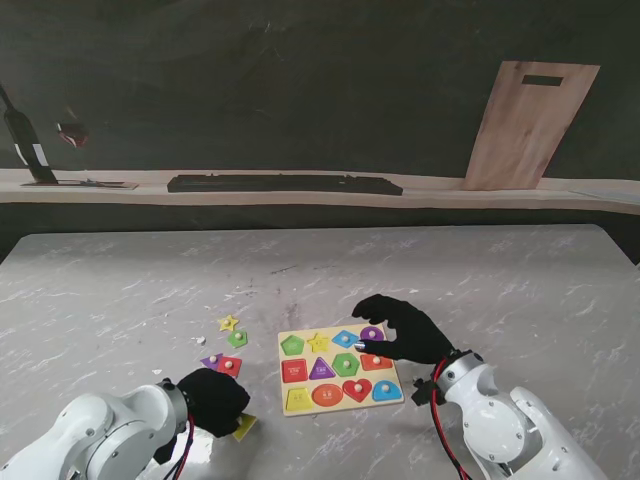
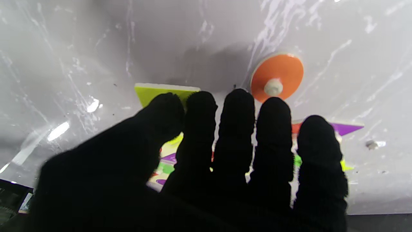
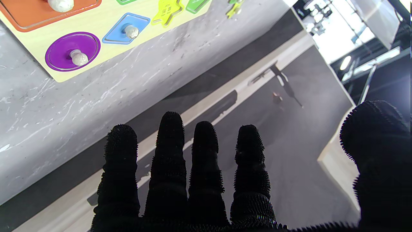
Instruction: Fit puzzle pieces into a puzzle board
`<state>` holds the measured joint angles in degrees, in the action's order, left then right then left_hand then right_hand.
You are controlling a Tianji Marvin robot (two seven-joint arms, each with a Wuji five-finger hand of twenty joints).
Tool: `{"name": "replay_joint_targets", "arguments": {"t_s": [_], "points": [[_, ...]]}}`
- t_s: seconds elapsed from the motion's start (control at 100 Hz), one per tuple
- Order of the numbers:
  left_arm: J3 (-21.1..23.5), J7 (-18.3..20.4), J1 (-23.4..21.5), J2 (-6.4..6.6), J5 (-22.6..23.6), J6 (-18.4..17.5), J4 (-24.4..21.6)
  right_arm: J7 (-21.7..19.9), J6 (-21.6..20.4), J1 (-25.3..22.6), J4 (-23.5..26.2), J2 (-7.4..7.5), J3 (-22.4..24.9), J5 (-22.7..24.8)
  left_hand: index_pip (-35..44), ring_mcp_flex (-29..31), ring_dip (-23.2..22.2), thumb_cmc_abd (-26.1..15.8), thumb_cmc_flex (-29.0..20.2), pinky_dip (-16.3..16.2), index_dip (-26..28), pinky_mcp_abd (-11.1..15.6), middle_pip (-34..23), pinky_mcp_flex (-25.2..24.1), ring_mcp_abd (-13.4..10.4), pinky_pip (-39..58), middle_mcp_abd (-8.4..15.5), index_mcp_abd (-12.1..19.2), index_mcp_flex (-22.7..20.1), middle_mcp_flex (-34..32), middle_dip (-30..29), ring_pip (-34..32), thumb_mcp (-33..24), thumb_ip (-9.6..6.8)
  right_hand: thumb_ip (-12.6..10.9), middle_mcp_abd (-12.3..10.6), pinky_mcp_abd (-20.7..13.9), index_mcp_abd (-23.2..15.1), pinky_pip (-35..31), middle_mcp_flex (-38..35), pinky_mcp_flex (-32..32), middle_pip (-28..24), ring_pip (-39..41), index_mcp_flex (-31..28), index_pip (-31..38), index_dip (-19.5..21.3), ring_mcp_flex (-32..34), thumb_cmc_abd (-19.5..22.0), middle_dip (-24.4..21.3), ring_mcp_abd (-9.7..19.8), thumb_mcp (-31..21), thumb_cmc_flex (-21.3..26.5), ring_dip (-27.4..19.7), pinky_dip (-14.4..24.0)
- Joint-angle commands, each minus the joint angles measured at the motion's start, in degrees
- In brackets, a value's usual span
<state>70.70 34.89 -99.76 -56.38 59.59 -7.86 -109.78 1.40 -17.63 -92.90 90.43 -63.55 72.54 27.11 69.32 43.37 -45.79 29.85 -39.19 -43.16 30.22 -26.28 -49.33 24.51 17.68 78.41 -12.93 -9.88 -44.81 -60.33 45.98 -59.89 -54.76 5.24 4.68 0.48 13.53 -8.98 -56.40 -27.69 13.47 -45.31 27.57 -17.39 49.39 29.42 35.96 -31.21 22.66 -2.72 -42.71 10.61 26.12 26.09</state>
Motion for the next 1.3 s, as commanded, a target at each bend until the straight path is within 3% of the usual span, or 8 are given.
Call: {"name": "replay_joint_targets", "arguments": {"t_s": [0.0,0.35,0.73,1.29], "points": [[-0.4,0.0,1.7,0.04,-0.9,-0.3,0.3,-0.1,-0.2,-0.2,0.0,-0.15,-0.3,-0.2,2.8,1.7,-1.1,-1.1,-1.3,-1.4,1.0,-2.4,-1.6,0.3,0.0,2.3,0.3,3.7,-1.2,-1.0,0.9,-2.1,-2.6,-4.66,-0.8,-1.7,0.8,-1.4,-0.9,-1.6,-0.1,-1.1,0.8,-0.7,-0.1,0.9,0.9,1.0,0.5,1.2,0.4,-1.5,1.0,0.7],[-6.3,-1.6,11.5,0.27,-5.5,-3.0,6.8,-0.3,-0.6,0.3,-0.5,-0.16,-0.4,-0.6,2.8,1.9,-1.2,-1.1,-1.2,-1.5,1.3,-2.1,-1.6,0.8,-0.2,2.6,0.5,4.3,-1.1,-1.0,1.0,-2.1,-2.2,-4.36,-0.8,-1.6,0.8,-1.4,-0.9,-1.7,-0.2,-1.0,0.8,-0.8,-0.1,0.9,0.9,1.1,0.4,1.1,0.5,-1.6,1.0,0.7],[-15.3,-4.9,22.5,-0.13,-11.9,-2.7,15.8,-0.1,-0.4,0.2,-0.6,-0.27,0.0,-1.1,2.8,2.4,-2.4,-1.2,-1.1,-1.9,1.5,-3.0,-2.2,3.1,0.8,4.2,-0.1,4.4,-0.9,-1.0,0.7,-3.8,-1.9,-3.94,-0.8,-1.6,0.9,-1.5,-0.8,-1.7,-0.2,-1.0,0.8,-1.1,-0.1,0.9,0.9,1.1,0.4,1.1,0.5,-1.6,1.0,0.7],[-26.2,-9.9,33.5,-0.51,-14.4,-11.6,25.0,0.0,-0.8,-0.2,-0.5,-0.34,1.0,-1.8,3.6,3.3,-3.0,-1.2,0.2,-2.1,1.7,-2.1,-3.2,4.5,-0.2,5.5,0.6,5.5,-0.7,-1.2,0.4,-4.7,-2.5,-3.62,-0.8,-1.6,1.0,-1.4,-0.8,-1.9,-0.3,-0.9,0.8,-1.2,-0.3,1.0,1.0,1.2,0.4,1.1,0.5,-1.6,1.0,0.7]]}}
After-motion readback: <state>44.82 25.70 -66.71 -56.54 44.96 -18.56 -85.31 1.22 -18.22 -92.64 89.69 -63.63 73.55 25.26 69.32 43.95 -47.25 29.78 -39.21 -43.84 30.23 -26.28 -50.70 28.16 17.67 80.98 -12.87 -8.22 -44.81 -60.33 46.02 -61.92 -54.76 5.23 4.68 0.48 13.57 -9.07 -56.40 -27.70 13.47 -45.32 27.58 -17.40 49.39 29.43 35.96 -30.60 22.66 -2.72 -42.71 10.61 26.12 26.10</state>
